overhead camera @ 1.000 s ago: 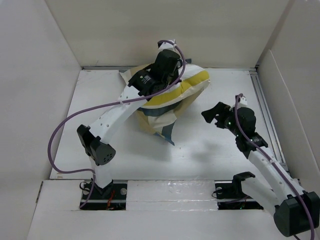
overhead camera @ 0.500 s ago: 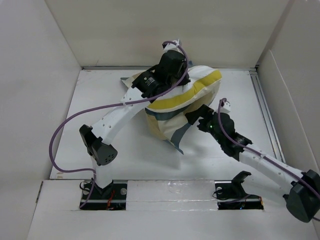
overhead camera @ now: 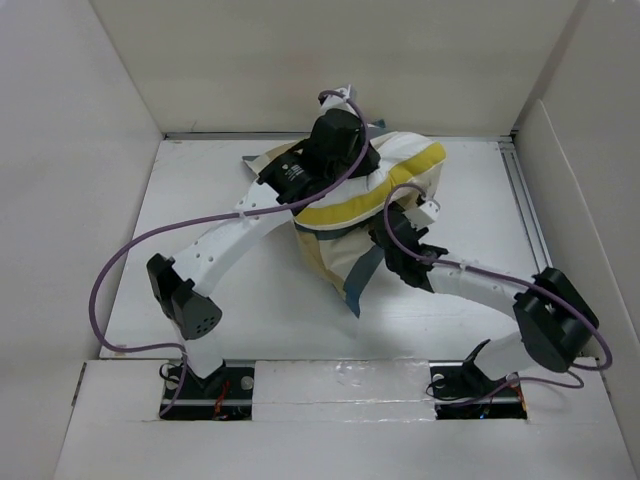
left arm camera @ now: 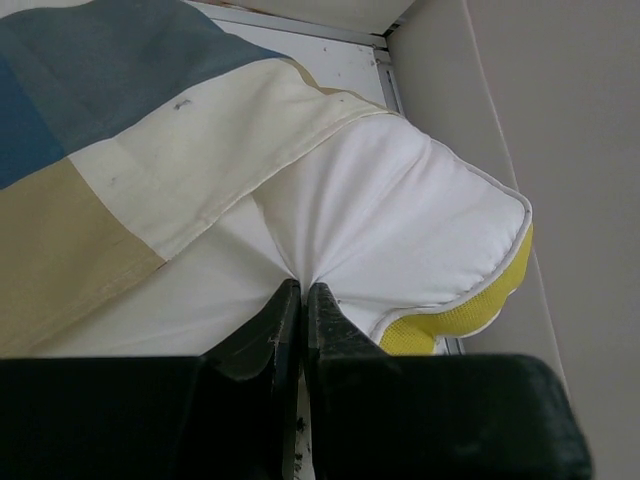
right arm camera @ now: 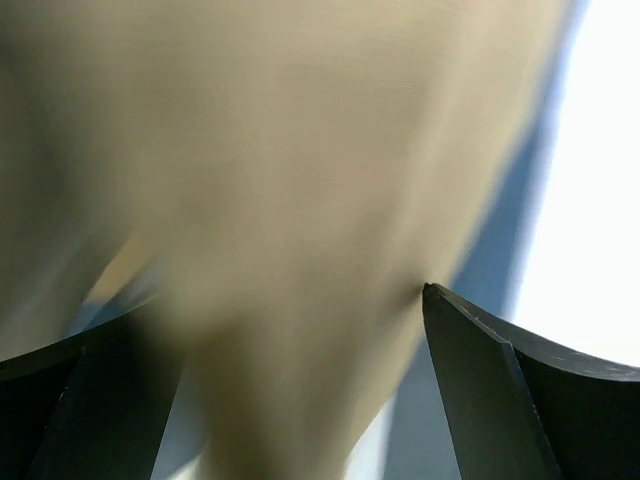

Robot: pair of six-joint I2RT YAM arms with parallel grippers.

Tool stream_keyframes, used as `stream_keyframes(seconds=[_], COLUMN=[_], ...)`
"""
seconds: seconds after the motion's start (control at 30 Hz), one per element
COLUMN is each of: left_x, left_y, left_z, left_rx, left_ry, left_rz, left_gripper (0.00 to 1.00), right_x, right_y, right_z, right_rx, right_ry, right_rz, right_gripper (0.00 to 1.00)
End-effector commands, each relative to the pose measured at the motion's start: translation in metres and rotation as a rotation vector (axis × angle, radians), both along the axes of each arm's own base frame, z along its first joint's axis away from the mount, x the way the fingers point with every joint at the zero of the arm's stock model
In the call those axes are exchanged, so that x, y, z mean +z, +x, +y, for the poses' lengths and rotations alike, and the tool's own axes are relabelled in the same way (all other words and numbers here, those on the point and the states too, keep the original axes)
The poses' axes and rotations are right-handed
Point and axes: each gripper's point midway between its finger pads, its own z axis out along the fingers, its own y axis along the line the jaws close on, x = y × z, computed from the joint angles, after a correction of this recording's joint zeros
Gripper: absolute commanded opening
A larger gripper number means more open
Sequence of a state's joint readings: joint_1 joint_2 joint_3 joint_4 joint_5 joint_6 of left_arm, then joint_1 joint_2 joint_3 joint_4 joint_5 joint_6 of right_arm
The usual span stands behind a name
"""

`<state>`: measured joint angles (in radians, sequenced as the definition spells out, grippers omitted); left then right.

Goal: Put the pillow into the pillowcase

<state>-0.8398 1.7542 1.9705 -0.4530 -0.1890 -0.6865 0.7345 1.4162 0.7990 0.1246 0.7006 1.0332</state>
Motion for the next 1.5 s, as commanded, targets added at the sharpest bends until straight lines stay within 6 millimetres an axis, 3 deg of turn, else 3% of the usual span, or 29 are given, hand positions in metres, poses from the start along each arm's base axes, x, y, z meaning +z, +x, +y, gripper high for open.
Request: stream_keyframes(seconds=[0.0,0.1,0.13,0.23,0.27,0.3,0.33,0.37,0.4,0.43,0.5,0.53,0.57,0.6,0.63,0.7,0.73,0.87,0.93,1.03,1.1,1.17,1.2,1.27,1.3,1.37,1.4,1.43,1.47], left_x=[0.114,0.118,0.123,0.125,0.124,0.122,0.117,0.110,0.103,0.083,0.062,0.053,0.036,0.020,0.014,-0.010,-0.017,-0.058,-0.069,-0.093,-0.108,-0.130,-0.147,-0.162,-0.169,-0.175,-0.189,-0.193,-0.197], left_y=[-0.036,-0.037,-0.040,-0.042,-0.040,-0.039,-0.036,-0.034,-0.031,-0.025,-0.016,-0.015,-0.008,-0.003,0.004,0.015,0.020,0.033,0.036,0.036,0.038,0.038,0.036,0.035,0.032,0.032,0.029,0.026,0.024], left_z=[0.017,0.023,0.026,0.029,0.031,0.034,0.031,0.031,0.031,0.026,0.025,0.023,0.024,0.019,0.026,0.024,0.025,0.020,0.025,0.023,0.024,0.023,0.021,0.019,0.018,0.016,0.015,0.011,0.010], left_rx=[-0.051,-0.034,-0.034,-0.037,-0.029,-0.012,-0.012,-0.005,0.005,0.013,0.044,0.047,0.070,0.070,0.112,0.157,0.200,0.256,0.295,0.313,0.346,0.349,0.339,0.332,0.320,0.310,0.296,0.278,0.266], left_ry=[-0.259,-0.260,-0.268,-0.257,-0.246,-0.236,-0.228,-0.207,-0.193,-0.163,-0.131,-0.130,-0.123,-0.101,-0.094,-0.061,-0.046,0.012,0.030,0.060,0.088,0.125,0.143,0.148,0.156,0.147,0.160,0.147,0.145], left_rz=[-0.183,-0.190,-0.197,-0.205,-0.214,-0.210,-0.203,-0.201,-0.193,-0.169,-0.154,-0.140,-0.120,-0.103,-0.093,-0.069,-0.069,-0.006,0.007,0.031,0.038,0.068,0.097,0.116,0.129,0.131,0.150,0.166,0.173], left_gripper=[0.00,0.00,0.00,0.00,0.00,0.00,0.00,0.00,0.00,0.00,0.00,0.00,0.00,0.00,0.00,0.00,0.00,0.00,0.00,0.00,0.00,0.00,0.00,0.00,0.00,0.00,0.00,0.00,0.00], right_x=[0.014,-0.006,-0.008,-0.015,-0.007,-0.002,-0.006,0.013,0.018,0.006,0.043,0.047,0.035,0.059,0.063,0.067,0.086,0.089,0.077,0.075,0.087,0.085,0.085,0.085,0.061,0.052,0.036,0.027,0.024], right_y=[0.017,0.015,0.017,0.014,0.011,0.009,0.003,-0.001,-0.006,-0.018,-0.031,-0.042,-0.052,-0.062,-0.077,-0.092,-0.101,-0.137,-0.143,-0.157,-0.168,-0.172,-0.173,-0.157,-0.152,-0.138,-0.138,-0.136,-0.133], right_z=[-0.011,-0.017,-0.015,-0.014,-0.015,-0.014,-0.017,-0.015,-0.014,-0.011,-0.011,-0.002,-0.009,-0.011,0.001,0.003,0.002,0.014,0.010,-0.002,-0.009,-0.015,-0.019,-0.039,-0.046,-0.067,-0.074,-0.078,-0.084], right_rx=[-0.180,-0.229,-0.234,-0.223,-0.207,-0.193,-0.168,-0.120,-0.088,-0.016,0.093,0.196,0.241,0.291,0.404,0.513,0.550,0.787,0.794,0.794,0.788,0.781,0.762,0.624,0.579,0.430,0.385,0.352,0.312], right_ry=[0.089,0.085,0.102,0.120,0.123,0.144,0.130,0.140,0.149,0.141,0.188,0.214,0.197,0.216,0.220,0.154,0.158,0.105,0.076,0.070,0.093,0.081,0.075,0.047,0.015,-0.008,-0.008,-0.022,-0.033], right_rz=[-0.080,-0.063,-0.067,-0.072,-0.081,-0.089,-0.082,-0.123,-0.130,-0.110,-0.238,-0.261,-0.267,-0.351,-0.365,-0.423,-0.487,-0.499,-0.437,-0.460,-0.513,-0.508,-0.498,-0.441,-0.326,-0.245,-0.161,-0.111,-0.087], right_gripper=[1.00,1.00,0.92,0.59,0.10,0.02,0.00,0.00,0.00,0.00,0.00,0.00,0.00,0.00,0.00,0.00,0.00,0.01,0.00,0.01,0.04,0.07,0.15,0.25,0.25,0.32,0.46,0.74,0.74])
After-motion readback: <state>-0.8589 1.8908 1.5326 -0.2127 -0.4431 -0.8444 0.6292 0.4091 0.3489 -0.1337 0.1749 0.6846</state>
